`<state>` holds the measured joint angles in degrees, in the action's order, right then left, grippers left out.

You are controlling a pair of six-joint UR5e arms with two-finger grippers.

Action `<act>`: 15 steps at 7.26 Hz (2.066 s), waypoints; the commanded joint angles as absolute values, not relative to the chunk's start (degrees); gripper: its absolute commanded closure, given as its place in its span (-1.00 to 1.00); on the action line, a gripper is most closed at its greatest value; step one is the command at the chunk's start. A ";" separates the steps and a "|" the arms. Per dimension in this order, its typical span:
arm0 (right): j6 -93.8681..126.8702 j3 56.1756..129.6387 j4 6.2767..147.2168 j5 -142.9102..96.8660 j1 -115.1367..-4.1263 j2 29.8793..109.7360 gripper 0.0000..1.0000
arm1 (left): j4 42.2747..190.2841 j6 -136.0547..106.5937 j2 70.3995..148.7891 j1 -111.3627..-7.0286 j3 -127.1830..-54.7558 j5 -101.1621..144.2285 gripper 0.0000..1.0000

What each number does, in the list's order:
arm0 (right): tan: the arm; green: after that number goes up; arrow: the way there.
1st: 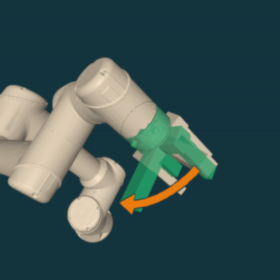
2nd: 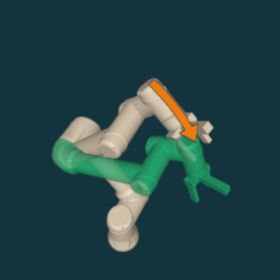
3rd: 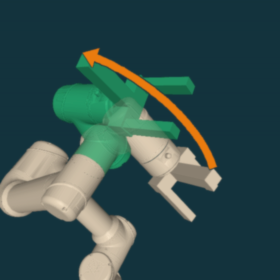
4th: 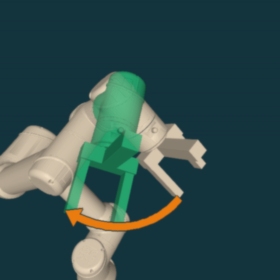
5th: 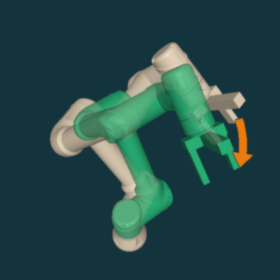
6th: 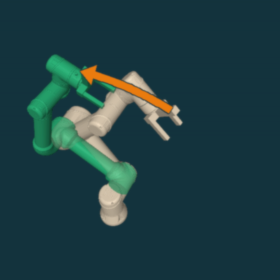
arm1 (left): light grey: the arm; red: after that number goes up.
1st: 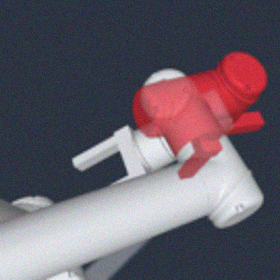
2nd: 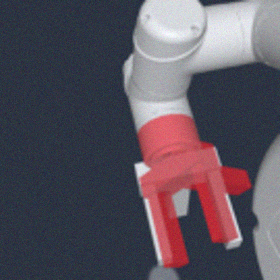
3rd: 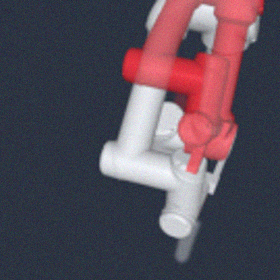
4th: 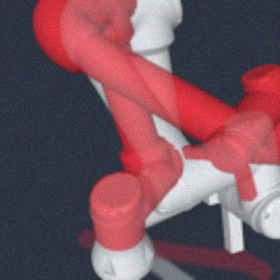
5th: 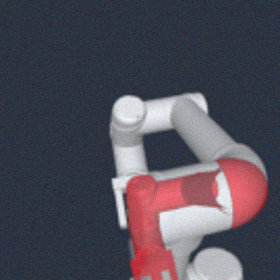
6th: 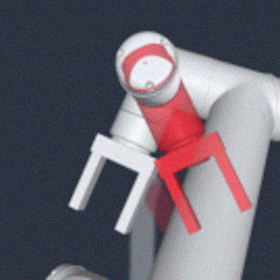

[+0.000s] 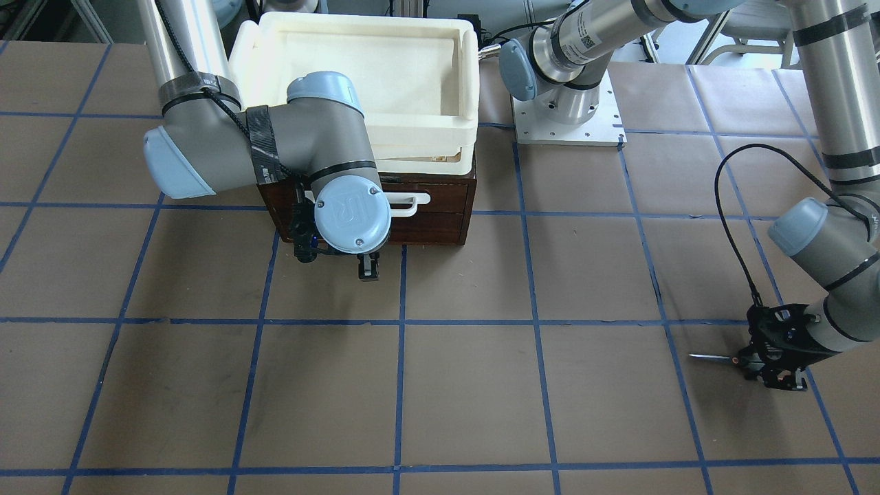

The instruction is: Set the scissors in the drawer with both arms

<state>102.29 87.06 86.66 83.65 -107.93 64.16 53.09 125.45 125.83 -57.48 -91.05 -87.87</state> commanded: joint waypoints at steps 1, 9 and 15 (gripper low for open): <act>102.22 87.28 87.27 83.76 -107.93 63.81 -1.00 | 53.09 125.42 125.68 -57.48 -91.05 -87.80 0.47; 93.62 85.00 97.21 87.28 -107.67 63.28 -1.00 | 60.01 124.01 115.33 -60.90 -90.53 -87.98 1.00; 90.27 80.16 97.29 87.27 -106.88 59.95 -1.00 | 79.57 108.50 98.39 -74.32 -89.56 -90.61 1.00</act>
